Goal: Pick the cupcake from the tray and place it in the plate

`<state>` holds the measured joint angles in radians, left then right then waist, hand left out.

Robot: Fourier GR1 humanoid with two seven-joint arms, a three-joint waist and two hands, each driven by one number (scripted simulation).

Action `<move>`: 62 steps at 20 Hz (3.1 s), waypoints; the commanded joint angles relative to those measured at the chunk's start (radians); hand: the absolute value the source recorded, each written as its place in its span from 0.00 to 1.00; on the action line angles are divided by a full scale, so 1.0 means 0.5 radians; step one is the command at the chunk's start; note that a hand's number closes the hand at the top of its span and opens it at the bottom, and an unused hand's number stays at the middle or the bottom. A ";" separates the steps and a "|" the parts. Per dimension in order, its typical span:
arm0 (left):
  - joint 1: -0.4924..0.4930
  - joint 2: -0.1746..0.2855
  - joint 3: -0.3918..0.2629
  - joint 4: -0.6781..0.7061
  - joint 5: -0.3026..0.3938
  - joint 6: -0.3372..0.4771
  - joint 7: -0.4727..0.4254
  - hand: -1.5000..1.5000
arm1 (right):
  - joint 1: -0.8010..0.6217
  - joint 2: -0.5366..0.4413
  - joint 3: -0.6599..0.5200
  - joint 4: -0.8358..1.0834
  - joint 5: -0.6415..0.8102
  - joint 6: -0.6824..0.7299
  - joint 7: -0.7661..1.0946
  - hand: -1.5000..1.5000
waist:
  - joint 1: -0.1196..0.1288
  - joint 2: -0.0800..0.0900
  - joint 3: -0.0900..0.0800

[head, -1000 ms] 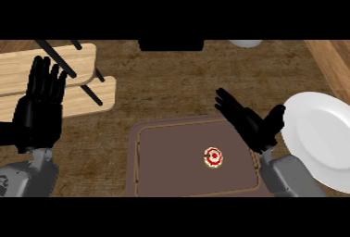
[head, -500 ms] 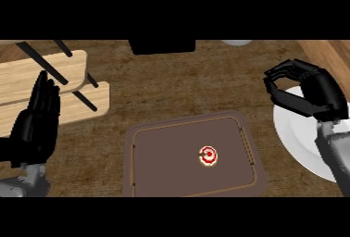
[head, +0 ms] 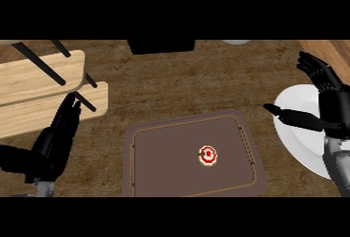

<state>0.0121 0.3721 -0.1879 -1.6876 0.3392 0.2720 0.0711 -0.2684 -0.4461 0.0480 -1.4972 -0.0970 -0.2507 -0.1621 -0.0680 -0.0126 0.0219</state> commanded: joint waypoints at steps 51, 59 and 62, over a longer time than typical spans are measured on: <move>0.023 -0.382 0.149 0.533 -0.311 -0.406 0.262 0.50 | 0.349 0.581 0.933 -0.466 1.855 0.839 1.683 0.00 | 0.137 0.024 -0.044; -0.088 -0.523 0.105 0.574 -0.404 -0.295 0.300 0.50 | 0.288 0.597 0.969 -0.077 1.943 0.871 1.470 1.00 | 0.138 0.025 -0.044; 0.154 -0.479 0.060 0.386 -0.427 -0.362 0.269 0.50 | 0.161 0.643 0.938 -0.003 2.001 0.883 1.399 1.00 | 0.149 0.023 -0.043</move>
<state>0.0070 0.1386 -0.1280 -1.4168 0.1449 0.0963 0.2045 -0.1615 -0.1315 0.5059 -1.5352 0.8639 0.1819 0.5724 0.0029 -0.0001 0.0001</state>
